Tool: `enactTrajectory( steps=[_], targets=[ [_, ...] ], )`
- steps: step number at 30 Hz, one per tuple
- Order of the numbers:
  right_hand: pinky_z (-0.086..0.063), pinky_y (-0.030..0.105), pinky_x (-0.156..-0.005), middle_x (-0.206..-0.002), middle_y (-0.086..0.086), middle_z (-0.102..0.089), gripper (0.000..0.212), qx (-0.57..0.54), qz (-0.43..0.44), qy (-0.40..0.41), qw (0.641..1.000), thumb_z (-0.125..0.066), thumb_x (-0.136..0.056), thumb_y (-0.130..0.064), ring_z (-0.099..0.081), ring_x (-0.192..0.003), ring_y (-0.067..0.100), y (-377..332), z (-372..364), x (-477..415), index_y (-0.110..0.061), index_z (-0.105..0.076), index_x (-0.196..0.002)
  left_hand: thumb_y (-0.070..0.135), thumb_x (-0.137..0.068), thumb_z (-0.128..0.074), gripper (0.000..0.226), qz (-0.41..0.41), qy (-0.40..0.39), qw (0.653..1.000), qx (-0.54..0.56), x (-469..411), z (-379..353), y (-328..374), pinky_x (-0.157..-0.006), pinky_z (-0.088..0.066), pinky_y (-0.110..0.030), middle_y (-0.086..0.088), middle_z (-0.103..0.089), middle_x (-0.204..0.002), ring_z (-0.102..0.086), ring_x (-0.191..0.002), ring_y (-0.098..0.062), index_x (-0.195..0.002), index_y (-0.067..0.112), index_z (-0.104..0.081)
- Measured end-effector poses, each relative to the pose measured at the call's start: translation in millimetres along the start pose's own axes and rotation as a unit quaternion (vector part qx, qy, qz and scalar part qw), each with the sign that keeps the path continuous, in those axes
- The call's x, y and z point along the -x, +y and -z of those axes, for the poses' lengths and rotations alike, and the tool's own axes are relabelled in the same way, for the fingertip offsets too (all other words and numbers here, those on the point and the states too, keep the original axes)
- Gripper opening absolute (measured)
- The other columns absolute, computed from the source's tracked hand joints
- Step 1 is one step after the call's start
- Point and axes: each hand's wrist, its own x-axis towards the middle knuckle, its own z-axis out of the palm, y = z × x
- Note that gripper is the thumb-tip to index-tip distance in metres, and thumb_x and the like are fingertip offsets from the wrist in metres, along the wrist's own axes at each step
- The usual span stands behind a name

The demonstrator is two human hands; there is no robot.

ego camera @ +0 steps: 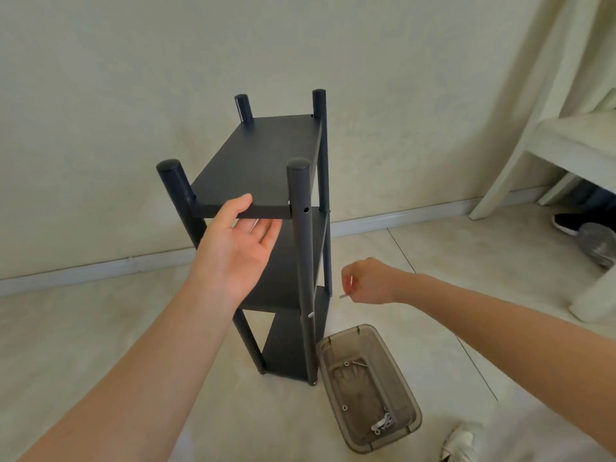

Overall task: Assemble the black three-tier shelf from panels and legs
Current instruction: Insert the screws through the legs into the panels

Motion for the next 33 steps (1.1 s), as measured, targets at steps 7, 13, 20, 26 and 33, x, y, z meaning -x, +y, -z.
enactTrajectory(
  steps=[7, 13, 20, 26, 33],
  targets=[
    [-0.054, 0.02, -0.071, -0.083, -0.006, -0.072, 0.011, -0.142, 0.129, 0.042, 0.981, -0.069, -0.087, -0.016, -0.068, -0.08, 0.008, -64, 71, 55, -0.026, -0.067, -0.084, 0.017, -0.097, -0.062, 0.026, 0.006, 0.002, 1.0, 0.0, 0, 2, 0, -0.081, -0.058, -0.034, -0.01, -0.062, -0.13, -0.064, -0.111, -0.026, -0.123, 0.017, -0.054],
    [-0.049, 0.012, -0.066, -0.081, -0.005, -0.075, 0.015, -0.308, 0.193, 0.115, 0.924, -0.077, -0.083, -0.015, -0.069, -0.077, 0.006, -104, 100, 84, -0.028, -0.072, -0.079, 0.016, -0.092, -0.067, 0.022, -0.002, -0.033, 0.999, -0.01, -6, 9, 2, -0.073, -0.062, -0.029, -0.005, -0.078, -0.096, -0.075, -0.099, -0.022, -0.113, 0.015, -0.06],
    [-0.048, 0.016, -0.065, -0.079, -0.007, -0.073, 0.015, -0.315, 0.157, 0.241, 0.904, -0.077, -0.084, -0.019, -0.068, -0.076, 0.007, -108, 91, 90, -0.03, -0.071, -0.077, 0.014, -0.089, -0.068, 0.035, -0.011, -0.033, 0.999, -0.005, -7, 8, 0, -0.077, -0.062, -0.031, -0.011, -0.075, -0.115, -0.074, -0.103, -0.024, -0.123, 0.012, -0.06],
    [-0.044, 0.018, -0.067, -0.077, -0.009, -0.075, 0.015, -0.322, 0.131, 0.266, 0.899, -0.074, -0.085, -0.018, -0.069, -0.075, 0.006, -108, 93, 91, -0.03, -0.07, -0.078, 0.016, -0.082, -0.073, 0.047, -0.013, -0.016, 1.0, 0.0, -7, 6, -2, -0.072, -0.063, -0.031, -0.013, -0.071, -0.12, -0.075, -0.1, -0.024, -0.126, 0.013, -0.057],
    [-0.041, 0.007, -0.057, -0.074, -0.008, -0.075, 0.016, -0.347, 0.112, 0.298, 0.882, -0.069, -0.087, -0.013, -0.064, -0.066, 0.0, -103, 95, 91, -0.025, -0.067, -0.078, 0.018, -0.069, -0.076, 0.057, -0.012, -0.033, 0.999, 0.012, -10, 3, -6, -0.073, -0.063, -0.033, -0.01, -0.078, -0.103, -0.075, -0.1, -0.026, -0.123, 0.013, -0.058]
  ],
)
